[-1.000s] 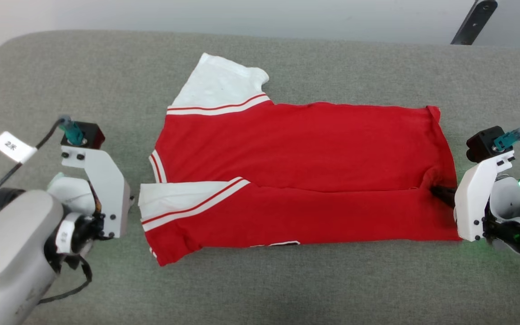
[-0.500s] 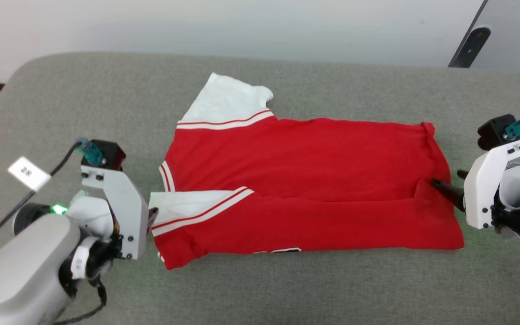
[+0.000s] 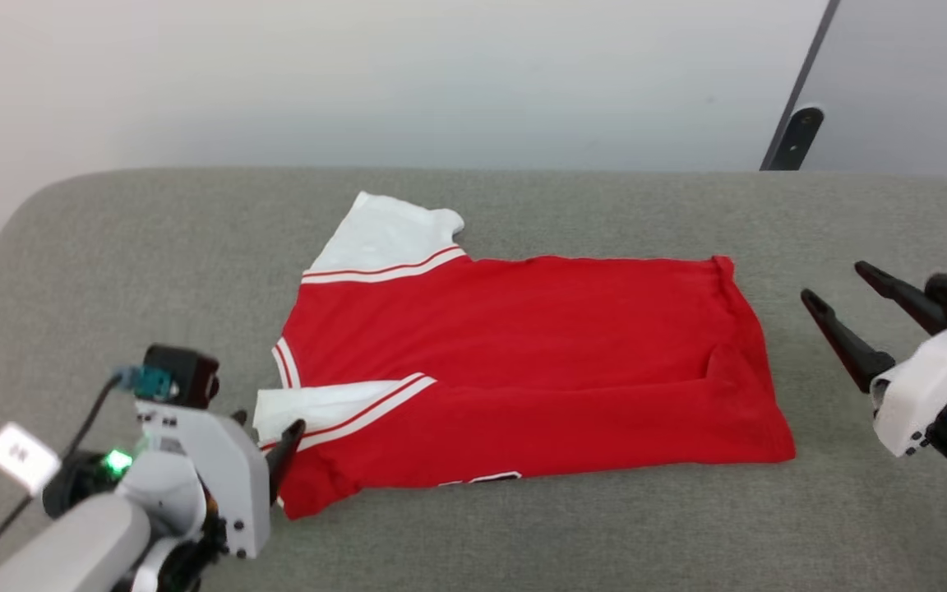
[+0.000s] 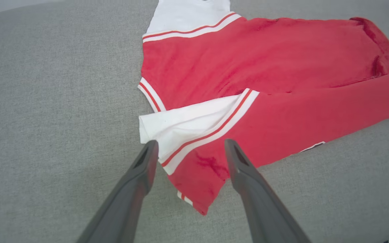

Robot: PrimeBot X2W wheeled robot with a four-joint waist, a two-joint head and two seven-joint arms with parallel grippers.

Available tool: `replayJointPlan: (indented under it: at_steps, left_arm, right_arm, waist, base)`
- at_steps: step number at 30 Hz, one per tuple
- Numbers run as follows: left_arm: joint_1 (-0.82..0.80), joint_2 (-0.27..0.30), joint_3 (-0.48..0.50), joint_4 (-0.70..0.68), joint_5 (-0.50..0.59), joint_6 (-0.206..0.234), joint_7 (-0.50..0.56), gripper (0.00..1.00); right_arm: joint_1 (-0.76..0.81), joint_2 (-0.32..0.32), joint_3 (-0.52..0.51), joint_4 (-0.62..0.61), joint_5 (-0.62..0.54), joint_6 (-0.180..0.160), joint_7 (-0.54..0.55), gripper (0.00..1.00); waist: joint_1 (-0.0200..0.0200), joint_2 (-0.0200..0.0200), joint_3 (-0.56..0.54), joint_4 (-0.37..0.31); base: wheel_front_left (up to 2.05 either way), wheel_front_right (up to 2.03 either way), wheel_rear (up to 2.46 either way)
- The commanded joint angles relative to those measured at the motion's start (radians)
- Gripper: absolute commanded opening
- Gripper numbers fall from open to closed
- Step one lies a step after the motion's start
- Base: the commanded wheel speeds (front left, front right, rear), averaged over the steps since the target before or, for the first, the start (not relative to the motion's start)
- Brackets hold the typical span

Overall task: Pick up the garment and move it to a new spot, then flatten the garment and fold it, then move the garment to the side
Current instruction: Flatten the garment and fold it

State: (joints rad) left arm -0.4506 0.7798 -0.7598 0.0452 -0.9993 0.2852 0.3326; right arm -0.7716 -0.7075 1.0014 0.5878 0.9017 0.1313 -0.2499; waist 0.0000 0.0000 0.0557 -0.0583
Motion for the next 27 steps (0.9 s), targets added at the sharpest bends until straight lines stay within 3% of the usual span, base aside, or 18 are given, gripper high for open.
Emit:
replayJointPlan:
  at_steps: [1, 6, 9, 12, 19, 27]
  left_arm:
    - [0.017, 0.002, 0.007, -0.004, 0.000, 0.006, -0.013, 1.00]
    - [0.103, 0.012, 0.057, -0.033, -0.010, 0.027, -0.151, 1.00]
    - [0.145, 0.015, 0.095, -0.044, -0.018, 0.042, -0.229, 1.00]
    - [0.184, 0.025, 0.119, -0.046, -0.032, 0.051, -0.274, 1.00]
    - [0.240, 0.027, 0.181, -0.045, -0.072, 0.058, -0.352, 1.00]
    - [0.284, 0.034, 0.205, -0.053, -0.096, 0.050, -0.391, 1.00]
  right_arm:
    - [0.015, 0.007, -0.028, -0.002, -0.026, -0.001, -0.008, 1.00]
    - [0.190, 0.058, -0.373, -0.152, -0.258, -0.001, -0.015, 1.00]
    - [0.345, 0.130, -0.615, -0.305, -0.423, -0.001, -0.016, 1.00]
    - [0.510, 0.224, -0.781, -0.444, -0.549, -0.001, -0.015, 1.00]
    - [0.709, 0.359, -0.900, -0.625, -0.665, -0.001, -0.014, 1.00]
    - [0.787, 0.448, -0.918, -0.710, -0.713, -0.001, -0.014, 1.00]
  waist:
    - [0.0000, 0.0000, -0.013, -0.014]
    - [0.0000, 0.0000, -0.010, -0.039]
    - [0.0000, 0.0000, -0.004, -0.051]
    - [0.0000, 0.0000, 0.005, -0.064]
    - [0.0000, 0.0000, 0.032, -0.095]
    - [0.0000, 0.0000, 0.061, -0.122]
  base:
    - [0.00, 0.00, 0.00]
    - [0.00, 0.00, 0.00]
    - [0.00, 0.00, 0.00]
    - [0.00, 0.00, 0.00]
    - [0.00, 0.00, 0.00]
    - [0.00, 0.00, 0.00]
